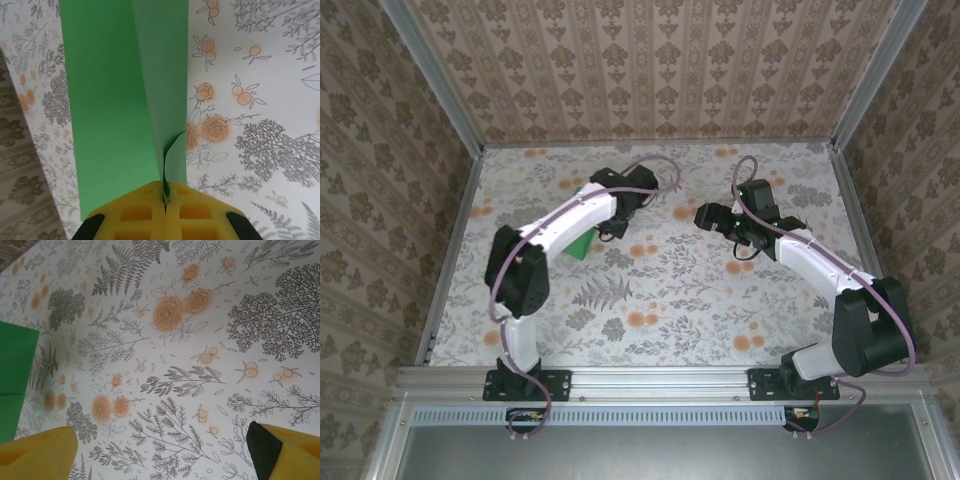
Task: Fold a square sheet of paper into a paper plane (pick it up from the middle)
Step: Turn over the square sheet of paper at the center of the table.
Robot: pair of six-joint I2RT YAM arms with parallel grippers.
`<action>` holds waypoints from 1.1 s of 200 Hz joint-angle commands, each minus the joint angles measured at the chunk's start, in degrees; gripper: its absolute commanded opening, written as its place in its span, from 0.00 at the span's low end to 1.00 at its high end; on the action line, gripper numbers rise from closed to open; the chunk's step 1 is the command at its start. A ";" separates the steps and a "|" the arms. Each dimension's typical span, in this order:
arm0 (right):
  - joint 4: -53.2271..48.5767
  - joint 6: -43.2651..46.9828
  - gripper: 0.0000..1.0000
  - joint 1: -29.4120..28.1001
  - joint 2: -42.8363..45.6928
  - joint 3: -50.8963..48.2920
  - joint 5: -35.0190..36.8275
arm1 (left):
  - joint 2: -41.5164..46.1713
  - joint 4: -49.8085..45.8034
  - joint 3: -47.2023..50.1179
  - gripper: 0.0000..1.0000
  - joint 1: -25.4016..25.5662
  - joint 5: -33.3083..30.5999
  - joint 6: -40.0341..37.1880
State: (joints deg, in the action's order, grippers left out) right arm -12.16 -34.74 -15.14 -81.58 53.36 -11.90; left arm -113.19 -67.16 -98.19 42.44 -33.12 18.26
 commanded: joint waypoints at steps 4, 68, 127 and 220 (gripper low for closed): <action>-2.09 0.60 0.91 0.62 1.53 -0.66 3.07 | -5.99 -4.27 -2.76 0.03 2.44 -6.22 3.81; -4.52 0.51 0.91 2.11 1.16 -0.89 5.00 | -12.10 3.29 -3.02 0.04 5.74 7.43 4.85; -4.82 -0.61 0.90 3.53 0.03 -0.81 4.69 | -12.27 8.14 -3.14 0.09 5.75 16.53 3.81; -5.12 -1.86 0.90 3.86 -1.82 0.71 2.71 | -0.39 22.56 0.83 0.55 2.91 43.81 2.01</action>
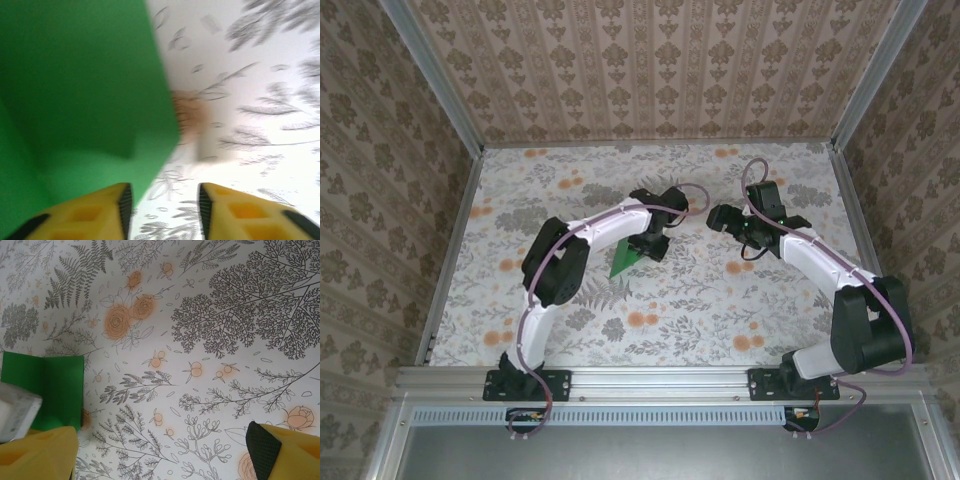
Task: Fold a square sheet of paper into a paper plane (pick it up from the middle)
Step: Turn over the square sheet of paper at the center of the table, then move the square sheet of paper to the center of the table.
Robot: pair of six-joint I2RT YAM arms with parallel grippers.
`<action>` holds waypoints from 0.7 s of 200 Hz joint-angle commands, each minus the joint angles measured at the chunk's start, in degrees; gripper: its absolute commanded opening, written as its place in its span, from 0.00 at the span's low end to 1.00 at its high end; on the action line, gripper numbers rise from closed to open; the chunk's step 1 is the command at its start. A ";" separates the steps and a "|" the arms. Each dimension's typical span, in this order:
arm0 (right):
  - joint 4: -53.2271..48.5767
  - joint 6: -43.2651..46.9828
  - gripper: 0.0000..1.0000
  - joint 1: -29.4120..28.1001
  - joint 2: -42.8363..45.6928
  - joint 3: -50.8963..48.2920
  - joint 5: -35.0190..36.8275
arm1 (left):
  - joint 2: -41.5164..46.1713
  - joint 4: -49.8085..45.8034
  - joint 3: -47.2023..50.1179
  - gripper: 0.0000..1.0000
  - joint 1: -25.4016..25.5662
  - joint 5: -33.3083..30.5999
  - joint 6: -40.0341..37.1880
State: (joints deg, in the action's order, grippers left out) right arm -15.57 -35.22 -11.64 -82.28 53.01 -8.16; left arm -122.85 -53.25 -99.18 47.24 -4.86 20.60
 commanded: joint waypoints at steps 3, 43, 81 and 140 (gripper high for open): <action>-1.68 -1.42 0.90 0.31 -1.17 1.15 -1.16 | 10.12 10.26 2.82 0.57 -2.44 17.58 0.12; -1.22 -1.61 0.87 0.24 -2.42 2.52 -4.42 | 19.83 26.23 12.64 0.70 -11.09 33.29 5.88; -0.77 -0.85 0.72 -2.51 -4.51 5.51 -8.94 | 27.19 28.24 20.98 0.81 -19.04 27.57 7.84; -1.61 -2.37 0.53 -17.87 -12.79 16.56 -7.13 | 38.09 29.34 37.06 1.00 -32.80 20.87 10.25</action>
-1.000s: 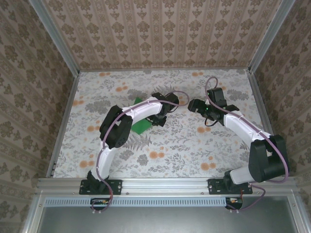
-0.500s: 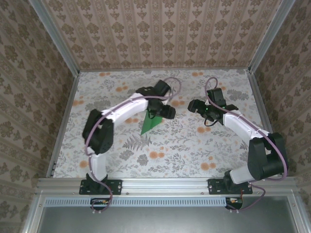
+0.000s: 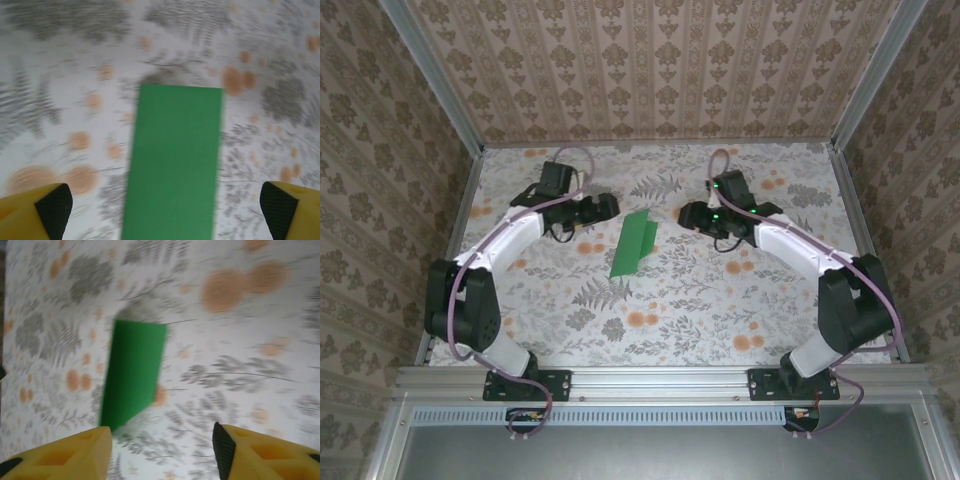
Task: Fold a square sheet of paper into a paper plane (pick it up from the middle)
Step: Move the square sheet of paper to the center of the table.
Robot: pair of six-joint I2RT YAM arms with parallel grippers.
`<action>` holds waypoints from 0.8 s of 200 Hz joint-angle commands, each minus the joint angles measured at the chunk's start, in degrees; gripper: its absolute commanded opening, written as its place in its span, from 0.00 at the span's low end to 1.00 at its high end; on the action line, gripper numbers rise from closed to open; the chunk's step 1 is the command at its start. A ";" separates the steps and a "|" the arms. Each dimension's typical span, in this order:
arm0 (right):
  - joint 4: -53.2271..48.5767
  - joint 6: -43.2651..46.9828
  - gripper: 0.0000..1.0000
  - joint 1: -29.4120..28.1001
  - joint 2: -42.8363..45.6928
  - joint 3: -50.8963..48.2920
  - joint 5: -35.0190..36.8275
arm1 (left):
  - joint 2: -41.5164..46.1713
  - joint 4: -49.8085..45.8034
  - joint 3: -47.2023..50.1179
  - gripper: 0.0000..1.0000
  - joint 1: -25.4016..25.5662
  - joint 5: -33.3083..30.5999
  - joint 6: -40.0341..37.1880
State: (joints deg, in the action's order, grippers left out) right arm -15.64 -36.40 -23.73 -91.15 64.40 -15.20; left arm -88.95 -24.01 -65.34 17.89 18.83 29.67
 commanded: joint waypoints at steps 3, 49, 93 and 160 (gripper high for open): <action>-1.66 -1.43 0.52 -6.60 -4.64 5.81 0.17 | 4.58 -0.18 3.62 1.00 -4.09 -3.03 1.24; -6.25 -2.60 0.43 -16.86 -17.83 19.26 3.24 | 8.71 -2.39 9.48 1.00 -12.28 -5.14 3.69; -15.64 -2.02 0.41 -20.72 -29.41 32.22 7.23 | 10.64 -2.18 12.09 1.00 -14.55 -5.03 3.40; -22.73 1.05 0.40 -21.67 -38.40 39.21 6.45 | 10.20 -1.30 12.83 1.00 -14.81 -3.75 3.58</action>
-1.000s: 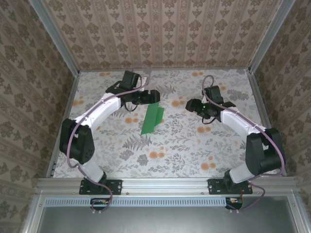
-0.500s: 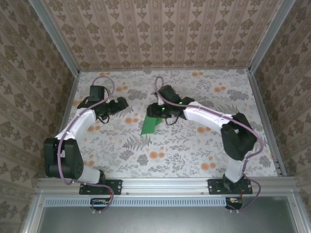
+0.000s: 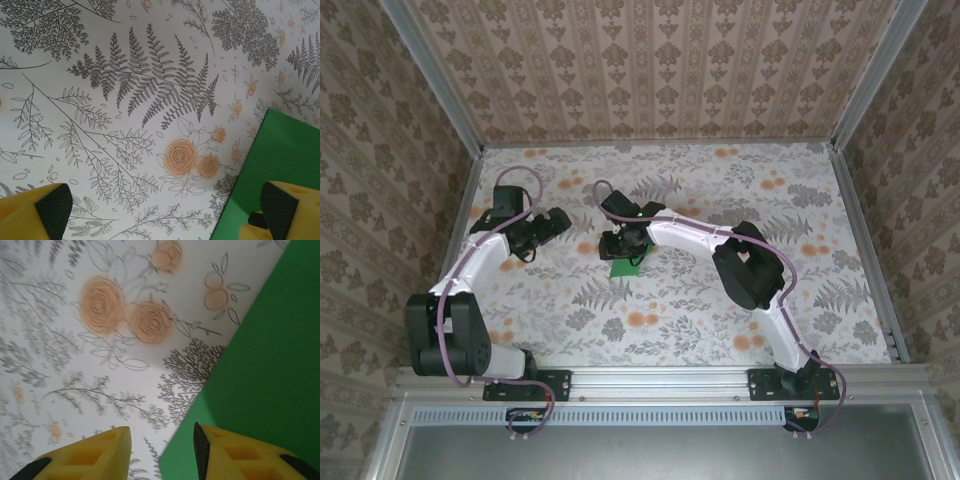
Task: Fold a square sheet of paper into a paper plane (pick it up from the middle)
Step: Move the square sheet of paper to the center of the table.
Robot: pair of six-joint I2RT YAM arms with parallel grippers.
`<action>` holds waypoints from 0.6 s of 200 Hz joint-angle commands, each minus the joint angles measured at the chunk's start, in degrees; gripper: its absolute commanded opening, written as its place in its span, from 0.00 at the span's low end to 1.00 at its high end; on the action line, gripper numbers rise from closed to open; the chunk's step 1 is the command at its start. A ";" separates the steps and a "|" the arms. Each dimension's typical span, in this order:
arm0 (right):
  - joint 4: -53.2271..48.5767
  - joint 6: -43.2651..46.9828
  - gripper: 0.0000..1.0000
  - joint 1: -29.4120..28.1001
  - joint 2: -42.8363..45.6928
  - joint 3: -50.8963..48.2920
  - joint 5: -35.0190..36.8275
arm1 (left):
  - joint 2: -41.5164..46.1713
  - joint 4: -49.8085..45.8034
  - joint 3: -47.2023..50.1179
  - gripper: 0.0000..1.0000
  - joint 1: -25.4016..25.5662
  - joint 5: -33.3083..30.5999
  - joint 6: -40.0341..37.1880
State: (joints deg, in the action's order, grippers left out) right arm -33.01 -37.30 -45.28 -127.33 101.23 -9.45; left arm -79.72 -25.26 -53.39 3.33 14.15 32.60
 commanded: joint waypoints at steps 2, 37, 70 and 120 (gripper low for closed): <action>-5.49 2.20 0.41 -0.15 -2.36 2.43 0.63 | 0.91 -0.06 0.86 1.00 -0.23 0.89 0.68; -7.26 5.74 0.41 -0.03 -3.97 1.63 -0.21 | 0.29 0.34 0.99 1.00 -0.24 1.70 0.84; -7.86 11.08 0.42 0.67 -2.66 -2.22 -0.80 | -0.11 0.68 1.00 1.00 -0.21 2.53 0.98; -7.56 24.76 0.44 3.57 4.90 -14.01 -4.04 | -0.94 1.96 0.53 1.00 1.09 5.34 -0.06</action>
State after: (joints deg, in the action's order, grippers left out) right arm -35.83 -21.56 -43.66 -125.23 93.58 -11.57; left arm -79.77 -24.77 -53.08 3.49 16.93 32.84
